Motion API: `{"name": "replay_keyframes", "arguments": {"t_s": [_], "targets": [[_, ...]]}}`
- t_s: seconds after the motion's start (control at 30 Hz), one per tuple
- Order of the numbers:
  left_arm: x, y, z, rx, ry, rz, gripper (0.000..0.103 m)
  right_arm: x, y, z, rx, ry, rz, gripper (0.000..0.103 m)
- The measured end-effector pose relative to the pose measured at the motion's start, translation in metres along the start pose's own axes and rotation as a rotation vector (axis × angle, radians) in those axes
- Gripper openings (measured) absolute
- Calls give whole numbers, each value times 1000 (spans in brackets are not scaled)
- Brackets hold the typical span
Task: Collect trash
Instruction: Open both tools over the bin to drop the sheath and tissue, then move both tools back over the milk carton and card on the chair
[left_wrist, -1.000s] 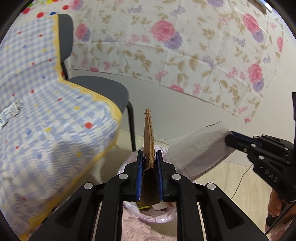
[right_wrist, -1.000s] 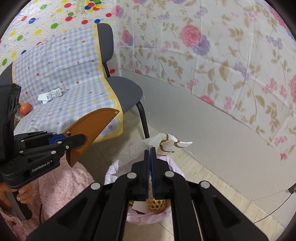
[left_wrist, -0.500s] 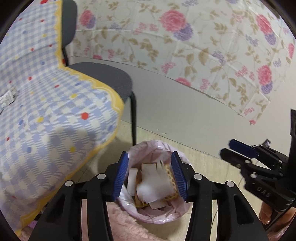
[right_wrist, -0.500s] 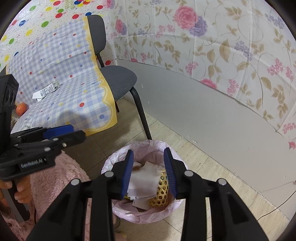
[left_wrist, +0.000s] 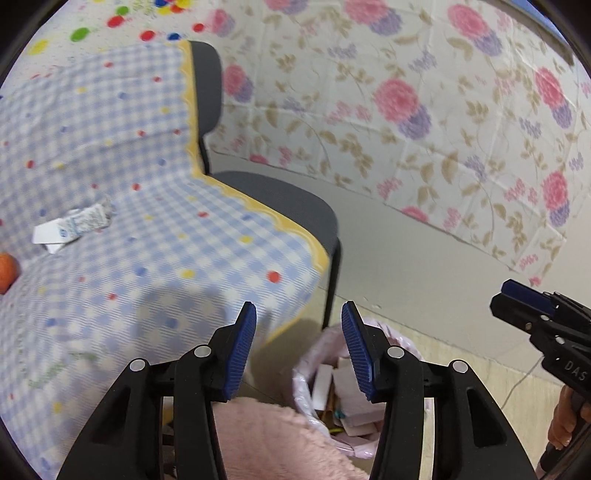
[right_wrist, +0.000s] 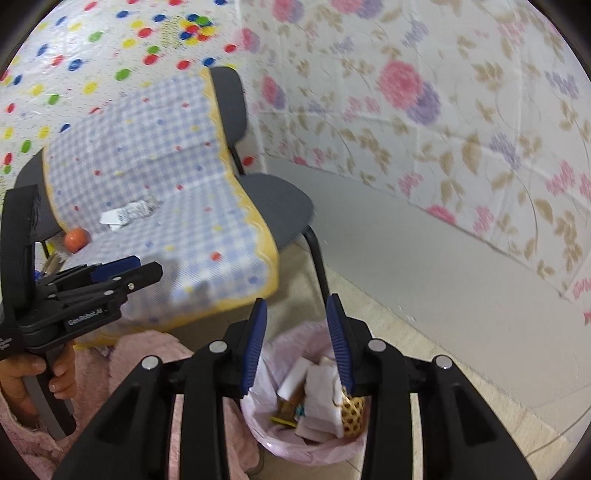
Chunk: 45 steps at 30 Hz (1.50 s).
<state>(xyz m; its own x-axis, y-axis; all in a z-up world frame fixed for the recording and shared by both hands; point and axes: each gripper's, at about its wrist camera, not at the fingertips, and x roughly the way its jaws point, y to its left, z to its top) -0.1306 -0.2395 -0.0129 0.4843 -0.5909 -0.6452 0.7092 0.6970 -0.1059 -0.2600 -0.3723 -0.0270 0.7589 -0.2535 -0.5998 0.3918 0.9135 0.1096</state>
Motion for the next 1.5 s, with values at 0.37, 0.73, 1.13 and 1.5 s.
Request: {"name": "replay_keyframes", "arguments": {"t_s": [0.37,0.73,1.13,1.5], "targets": [[-35,69,13,-113,-60,131,50,18,61,49,-74,-35,163,34],[-80,159,15,-228,-101,315,50,50,166,96,-186,-60,351,34],[-94,238,11,-316,-100,451,64,96,236,115,-219,-23,446,34],[-43,275,34,-314,-60,465,76,139,246,122,-224,-44,370,34]]}}
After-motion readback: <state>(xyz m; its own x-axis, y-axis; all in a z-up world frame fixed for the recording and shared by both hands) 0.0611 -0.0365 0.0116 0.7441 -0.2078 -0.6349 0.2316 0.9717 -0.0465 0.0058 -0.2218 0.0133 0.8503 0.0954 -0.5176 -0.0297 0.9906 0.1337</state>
